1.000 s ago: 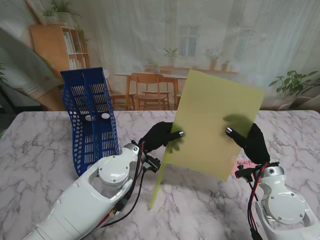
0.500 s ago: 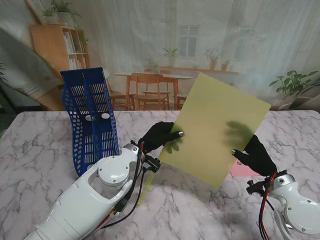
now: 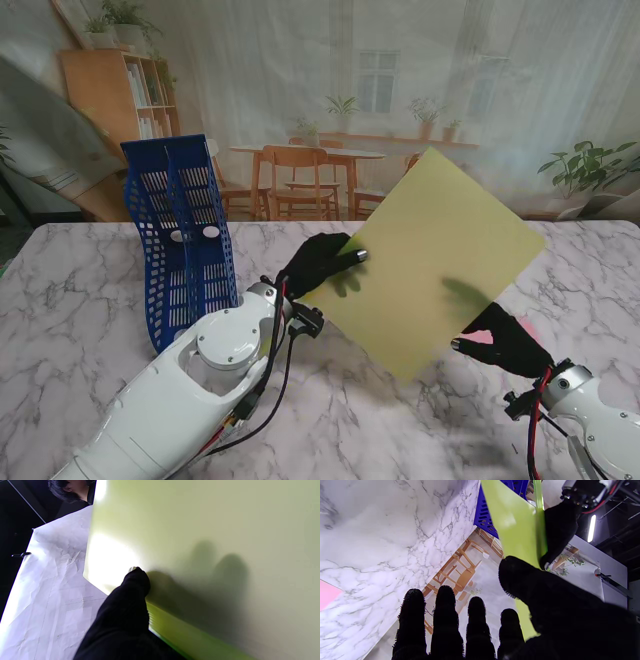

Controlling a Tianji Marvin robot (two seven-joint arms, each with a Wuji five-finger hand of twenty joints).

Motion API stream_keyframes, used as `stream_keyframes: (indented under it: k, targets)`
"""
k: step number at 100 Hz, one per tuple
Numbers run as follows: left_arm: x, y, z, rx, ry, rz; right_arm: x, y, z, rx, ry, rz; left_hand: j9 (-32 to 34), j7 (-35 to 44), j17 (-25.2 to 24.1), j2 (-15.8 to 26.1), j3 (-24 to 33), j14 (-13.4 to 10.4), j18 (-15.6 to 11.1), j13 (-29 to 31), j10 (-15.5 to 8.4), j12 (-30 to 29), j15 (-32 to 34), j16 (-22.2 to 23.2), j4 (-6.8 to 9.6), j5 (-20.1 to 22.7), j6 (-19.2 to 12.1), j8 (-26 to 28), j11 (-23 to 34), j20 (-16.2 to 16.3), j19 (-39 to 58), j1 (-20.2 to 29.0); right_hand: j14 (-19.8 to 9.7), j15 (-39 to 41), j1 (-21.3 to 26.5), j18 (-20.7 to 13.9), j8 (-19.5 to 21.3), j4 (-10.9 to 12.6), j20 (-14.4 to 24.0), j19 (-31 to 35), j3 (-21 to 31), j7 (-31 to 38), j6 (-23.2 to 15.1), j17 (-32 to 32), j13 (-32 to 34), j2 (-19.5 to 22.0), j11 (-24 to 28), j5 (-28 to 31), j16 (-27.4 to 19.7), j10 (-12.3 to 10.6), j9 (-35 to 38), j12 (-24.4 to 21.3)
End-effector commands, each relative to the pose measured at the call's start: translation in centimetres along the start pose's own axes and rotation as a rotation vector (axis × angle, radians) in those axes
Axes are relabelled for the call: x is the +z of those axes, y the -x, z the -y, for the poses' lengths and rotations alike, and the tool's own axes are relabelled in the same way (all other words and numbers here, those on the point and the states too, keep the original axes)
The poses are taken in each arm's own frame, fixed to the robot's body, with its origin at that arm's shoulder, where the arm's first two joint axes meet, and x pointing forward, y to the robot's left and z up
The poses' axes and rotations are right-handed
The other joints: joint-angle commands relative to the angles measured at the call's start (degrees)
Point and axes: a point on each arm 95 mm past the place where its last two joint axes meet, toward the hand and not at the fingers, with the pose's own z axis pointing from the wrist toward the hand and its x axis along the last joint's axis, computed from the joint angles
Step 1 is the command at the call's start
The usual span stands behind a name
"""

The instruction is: Open the sliding file folder, put the receipt in and insert it into the document holder

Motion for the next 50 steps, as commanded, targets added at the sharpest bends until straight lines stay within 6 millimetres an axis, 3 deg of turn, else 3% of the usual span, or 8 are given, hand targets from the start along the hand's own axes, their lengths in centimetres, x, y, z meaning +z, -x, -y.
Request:
stream_keyframes:
  k: [1, 12, 23, 31, 36, 50]
  targets:
    - [0.04, -0.63, -0.54, -0.023, 0.012, -0.022, -0.39, 0.79, 0.58, -0.014, -0.021, 0.026, 1.73, 2.09, 3.45, 2.38, 3.67, 1.55, -5.80, 1.30, 0.20, 1.03, 1.84, -0.36, 0.63, 0.46, -4.66, 0.79, 1.40, -1.56, 2.64, 4.08, -2.27, -2.74, -1.29, -1.35, 3.56, -0.95, 4.26, -2.65, 0.26, -4.32, -0.60, -0.77, -0.87, 0.06, -0.64, -1.04, -0.20, -1.60, -1.85, -0.44]
    - [0.00, -0.73, -0.62, -0.029, 0.015, -0.027, -0.30, 1.13, 0.91, -0.058, -0.027, 0.033, 1.68, 2.24, 3.36, 2.48, 3.59, 1.54, -5.79, 1.20, 0.13, 1.15, 1.78, -0.42, 0.60, 0.31, -4.77, 0.80, 1.47, -1.67, 2.65, 4.08, -2.31, -2.53, 3.01, -1.65, 4.77, -0.04, 5.16, -2.74, 3.96, -10.43, -2.51, 0.61, 0.27, -0.56, -0.01, 0.17, -0.38, -2.65, -1.66, -0.15]
    - [-0.03, -0.77, -0.77, -0.034, 0.026, -0.028, 0.13, 1.11, 1.18, -0.073, 0.010, 0.024, 1.57, 2.27, 3.17, 2.52, 3.60, 1.57, -5.66, 1.06, 0.14, 1.19, 1.70, -0.46, 0.63, 0.25, -4.77, 0.65, 1.41, -1.78, 2.59, 4.08, -2.28, -1.67, 6.00, -1.77, 7.23, -0.12, 5.54, -1.62, 7.02, -9.87, -6.53, 1.73, 1.84, 0.45, 0.72, 0.24, -0.10, -3.65, -0.13, 0.19]
    - [-0.07, -0.72, -0.86, -0.037, 0.033, -0.027, 0.35, 1.05, 1.28, -0.077, 0.026, 0.019, 1.51, 2.25, 3.06, 2.55, 3.59, 1.70, -5.55, 1.02, 0.18, 1.21, 1.69, -0.46, 0.64, 0.19, -4.74, 0.52, 1.35, -1.84, 2.58, 4.08, -2.09, -1.16, 5.12, -1.55, 7.45, -1.66, 5.60, -0.78, 5.03, -9.54, -7.82, 1.33, 1.75, 0.89, 0.77, 0.43, 0.07, -3.18, 0.01, 0.26]
    - [-0.07, -0.65, -0.90, -0.036, 0.036, -0.027, 0.49, 1.06, 1.37, -0.088, 0.039, 0.015, 1.54, 2.26, 3.05, 2.52, 3.56, 1.61, -5.53, 1.01, 0.21, 1.22, 1.69, -0.46, 0.63, 0.19, -4.73, 0.49, 1.34, -1.86, 2.59, 4.08, -1.93, -0.70, 4.07, -1.43, 7.44, -2.65, 5.48, -0.29, 1.13, -9.06, -8.35, 1.27, 1.92, 1.67, 0.85, 0.52, 0.23, -3.00, 0.29, 0.32]
    - [0.00, -0.32, -0.97, -0.020, 0.038, -0.021, 0.56, 0.94, 1.54, -0.074, 0.042, 0.009, 1.46, 2.28, 2.97, 2.55, 3.51, 1.71, -5.49, 0.85, 0.23, 1.25, 1.73, -0.41, 0.66, 0.18, -4.78, 0.35, 1.30, -1.93, 2.60, 4.08, -1.52, -0.76, 2.18, -0.89, 7.13, -3.51, 4.98, -0.71, -3.69, -7.51, -8.93, -0.24, 0.98, 2.93, 0.32, 0.44, 0.24, -2.65, 0.00, 0.12]
